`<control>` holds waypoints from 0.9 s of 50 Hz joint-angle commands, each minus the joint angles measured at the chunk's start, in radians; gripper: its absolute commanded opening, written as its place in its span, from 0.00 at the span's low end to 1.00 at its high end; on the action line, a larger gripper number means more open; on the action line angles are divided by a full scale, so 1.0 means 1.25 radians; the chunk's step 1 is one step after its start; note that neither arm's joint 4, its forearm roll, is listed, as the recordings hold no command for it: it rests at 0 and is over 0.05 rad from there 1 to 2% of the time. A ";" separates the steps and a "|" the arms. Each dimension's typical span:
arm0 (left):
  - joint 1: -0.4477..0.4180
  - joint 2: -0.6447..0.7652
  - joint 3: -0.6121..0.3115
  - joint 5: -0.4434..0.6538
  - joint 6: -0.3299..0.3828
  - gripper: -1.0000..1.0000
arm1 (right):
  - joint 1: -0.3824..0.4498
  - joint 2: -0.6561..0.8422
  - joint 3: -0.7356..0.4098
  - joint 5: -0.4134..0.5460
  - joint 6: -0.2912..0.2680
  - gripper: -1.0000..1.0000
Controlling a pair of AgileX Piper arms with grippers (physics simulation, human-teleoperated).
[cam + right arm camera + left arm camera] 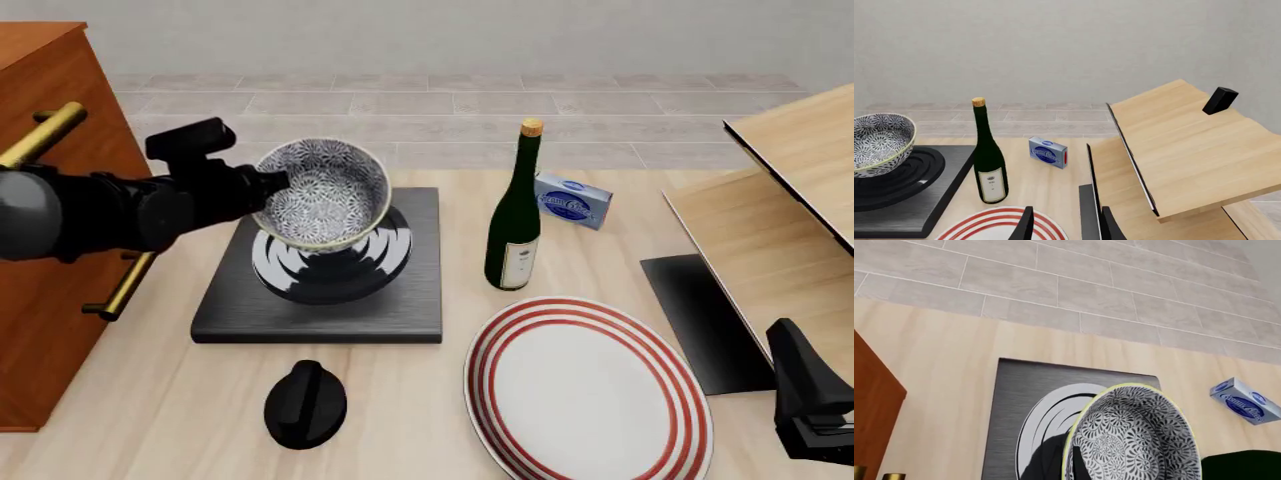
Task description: Put the bowl on the stove.
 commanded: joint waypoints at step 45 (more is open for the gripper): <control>-0.008 0.026 0.001 -0.025 0.049 0.00 | 0.000 0.000 0.000 0.000 0.000 1.00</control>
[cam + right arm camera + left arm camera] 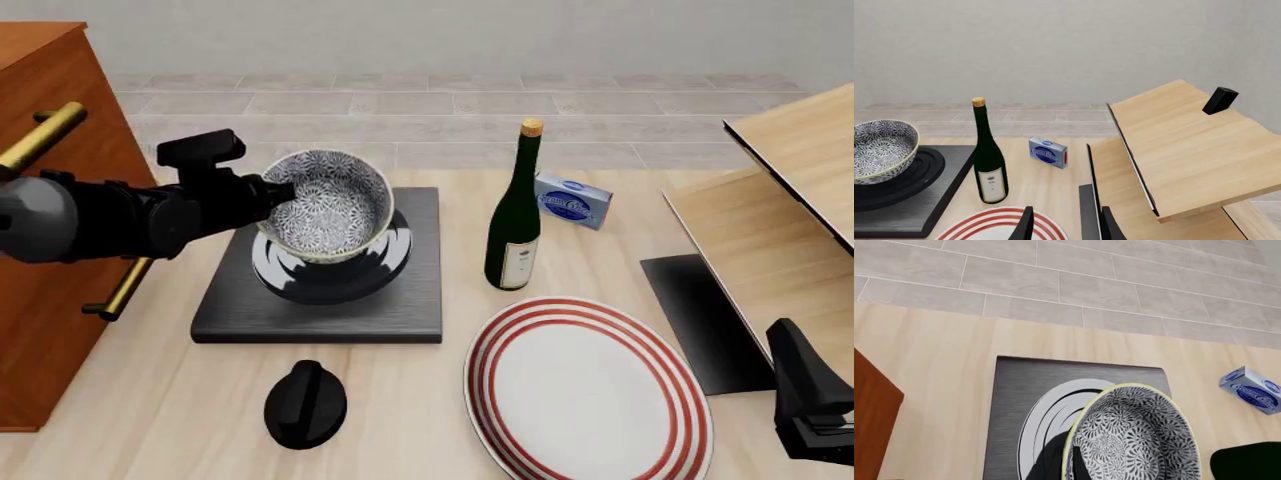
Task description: Put the bowl on the stove.
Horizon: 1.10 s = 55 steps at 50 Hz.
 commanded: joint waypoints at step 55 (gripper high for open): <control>0.005 -0.098 0.025 0.013 0.094 1.00 | 0.000 0.000 0.000 0.000 0.000 1.00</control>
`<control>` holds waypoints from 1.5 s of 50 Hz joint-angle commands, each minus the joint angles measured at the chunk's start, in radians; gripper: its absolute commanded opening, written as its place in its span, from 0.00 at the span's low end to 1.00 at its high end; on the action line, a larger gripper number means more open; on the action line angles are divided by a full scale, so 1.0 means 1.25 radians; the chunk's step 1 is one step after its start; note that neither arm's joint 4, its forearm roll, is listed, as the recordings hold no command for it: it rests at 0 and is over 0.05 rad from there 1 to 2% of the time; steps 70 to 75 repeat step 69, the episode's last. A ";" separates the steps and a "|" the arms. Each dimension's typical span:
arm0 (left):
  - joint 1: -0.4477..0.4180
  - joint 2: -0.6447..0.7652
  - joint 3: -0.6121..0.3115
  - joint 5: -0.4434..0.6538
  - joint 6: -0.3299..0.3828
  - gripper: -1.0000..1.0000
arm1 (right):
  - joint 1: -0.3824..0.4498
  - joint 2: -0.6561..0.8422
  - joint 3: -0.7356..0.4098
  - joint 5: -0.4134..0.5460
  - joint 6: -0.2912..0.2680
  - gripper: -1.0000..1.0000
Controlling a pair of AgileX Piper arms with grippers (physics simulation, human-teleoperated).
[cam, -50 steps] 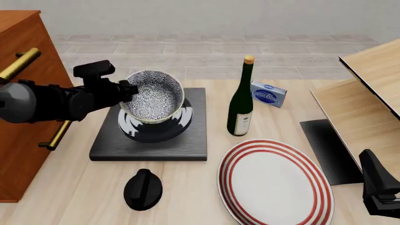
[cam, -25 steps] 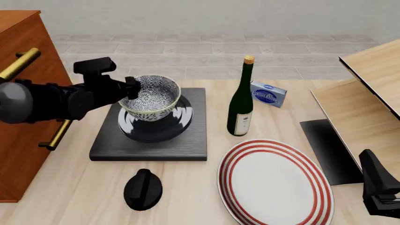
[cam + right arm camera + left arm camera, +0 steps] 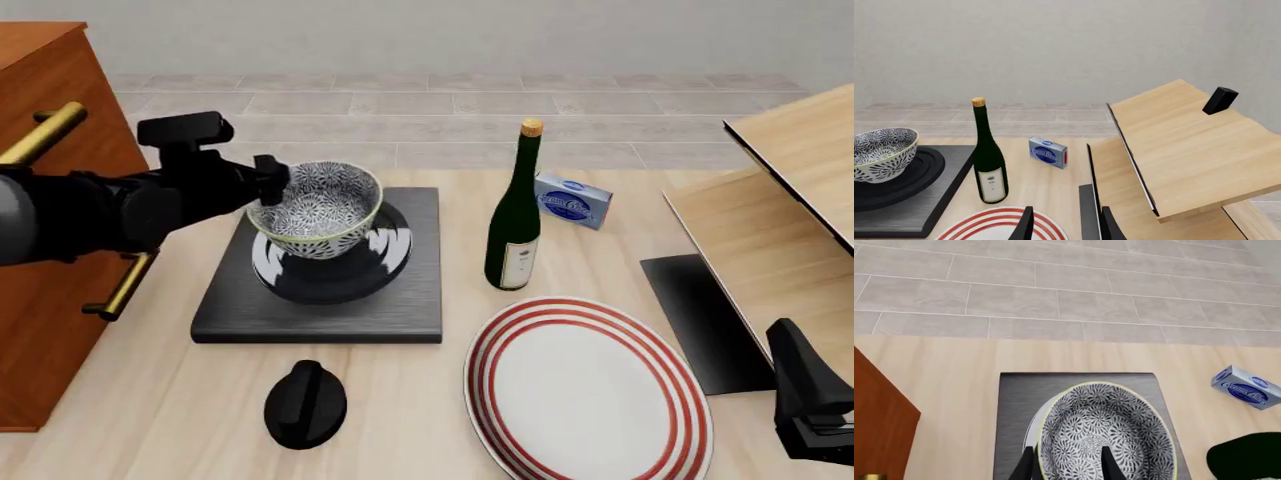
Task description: Put the bowl on the stove.
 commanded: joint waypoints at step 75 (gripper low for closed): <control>-0.008 -0.264 0.152 0.026 0.111 1.00 | 0.000 0.000 0.000 0.000 0.000 1.00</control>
